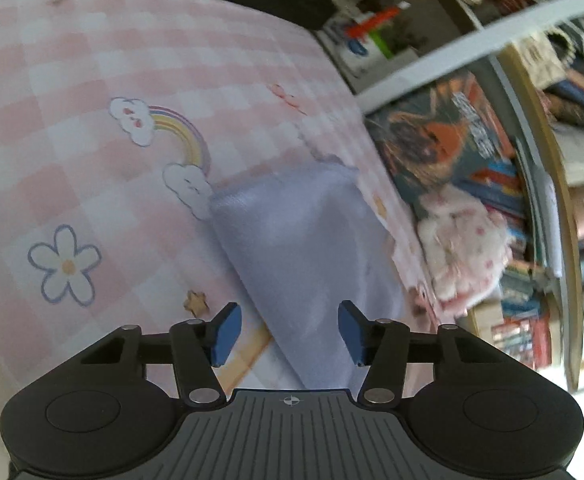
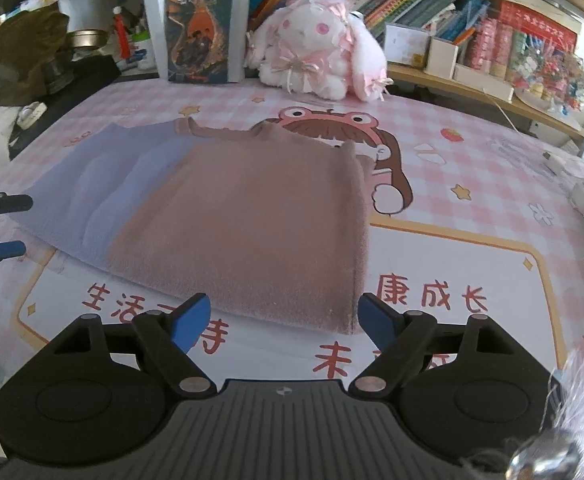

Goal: Fold clothes
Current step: 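Grasp the lavender edge with the left gripper while the right gripper pinches the pink middle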

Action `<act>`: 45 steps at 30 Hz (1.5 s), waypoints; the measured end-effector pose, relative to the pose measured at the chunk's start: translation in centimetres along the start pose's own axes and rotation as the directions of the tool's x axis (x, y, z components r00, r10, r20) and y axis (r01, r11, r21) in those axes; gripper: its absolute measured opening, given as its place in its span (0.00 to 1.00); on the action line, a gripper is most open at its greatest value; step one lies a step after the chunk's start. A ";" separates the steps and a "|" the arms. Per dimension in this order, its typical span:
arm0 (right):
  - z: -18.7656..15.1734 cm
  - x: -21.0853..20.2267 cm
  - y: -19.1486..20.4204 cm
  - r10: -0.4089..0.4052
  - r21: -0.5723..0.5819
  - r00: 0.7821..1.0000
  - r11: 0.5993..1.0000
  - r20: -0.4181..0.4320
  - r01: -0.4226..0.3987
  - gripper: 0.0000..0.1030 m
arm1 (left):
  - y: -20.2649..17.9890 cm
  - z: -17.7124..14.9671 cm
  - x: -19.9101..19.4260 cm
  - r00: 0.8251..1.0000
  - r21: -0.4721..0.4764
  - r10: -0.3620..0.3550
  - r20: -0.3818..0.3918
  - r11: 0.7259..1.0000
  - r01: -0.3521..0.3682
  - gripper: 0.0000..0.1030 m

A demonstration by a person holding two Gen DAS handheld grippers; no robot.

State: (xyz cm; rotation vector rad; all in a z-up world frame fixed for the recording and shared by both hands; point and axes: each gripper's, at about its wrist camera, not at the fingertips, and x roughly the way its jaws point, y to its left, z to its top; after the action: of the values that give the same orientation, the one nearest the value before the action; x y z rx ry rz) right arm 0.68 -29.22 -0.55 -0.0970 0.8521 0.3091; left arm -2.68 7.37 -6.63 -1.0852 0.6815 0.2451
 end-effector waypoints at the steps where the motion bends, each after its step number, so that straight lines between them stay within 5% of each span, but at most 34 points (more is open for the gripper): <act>1: 0.0 0.0 0.0 -0.008 0.005 1.000 1.000 -0.003 0.008 0.78 | 0.3 0.4 0.3 1.000 -0.022 0.000 -0.001 1.000 0.000 0.50; 11: 0.1 0.0 -1.1 -0.087 0.102 0.996 0.991 -0.018 0.089 0.57 | 2.2 2.3 1.9 1.000 -0.163 -0.012 0.010 0.987 0.014 0.34; 17: 0.5 1.6 -3.9 -0.075 0.282 0.995 0.955 -0.059 0.089 0.41 | 2.5 2.7 2.3 1.000 -0.139 0.008 -0.001 0.990 -0.008 0.08; 20: 0.9 2.5 -4.7 -0.044 0.345 0.997 0.937 -0.065 0.063 0.24 | 0.8 3.0 0.5 0.996 0.038 -0.039 0.076 0.999 0.036 0.06; 22: 1.2 2.9 -4.3 -0.023 0.339 0.997 0.940 -0.070 0.045 0.14 | -1.5 2.9 -1.2 0.985 0.257 -0.079 0.153 0.966 0.038 0.06; 24: 1.5 3.3 -3.8 -0.002 0.334 0.997 0.942 -0.075 0.027 0.11 | -1.4 3.5 -1.3 0.984 0.283 -0.075 0.160 0.959 0.027 0.06; 27: 2.0 3.9 -3.1 0.029 0.327 0.996 0.945 -0.082 0.000 0.10 | 1.0 4.7 0.5 0.995 0.139 -0.021 0.094 0.990 0.008 0.07; 32: 2.5 4.5 -2.3 0.027 0.277 0.995 0.961 -0.097 0.001 0.10 | 2.4 5.0 2.0 0.997 0.020 -0.049 0.058 0.999 0.048 0.15; 38: 2.5 4.8 -2.5 0.038 0.265 0.993 0.964 -0.108 -0.009 0.10 | 2.5 5.2 3.7 0.997 -0.058 -0.068 0.035 0.996 0.070 0.23; 45: 2.6 5.1 -2.9 0.057 0.263 0.991 0.965 -0.122 -0.023 0.11 | 2.0 5.5 4.1 0.998 -0.035 -0.047 0.037 0.998 0.048 0.11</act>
State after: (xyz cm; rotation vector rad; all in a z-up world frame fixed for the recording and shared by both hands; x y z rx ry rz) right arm 6.60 -30.27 -2.77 0.1479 1.0168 0.2273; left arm 1.61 12.56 -9.05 -1.1275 0.6204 0.2366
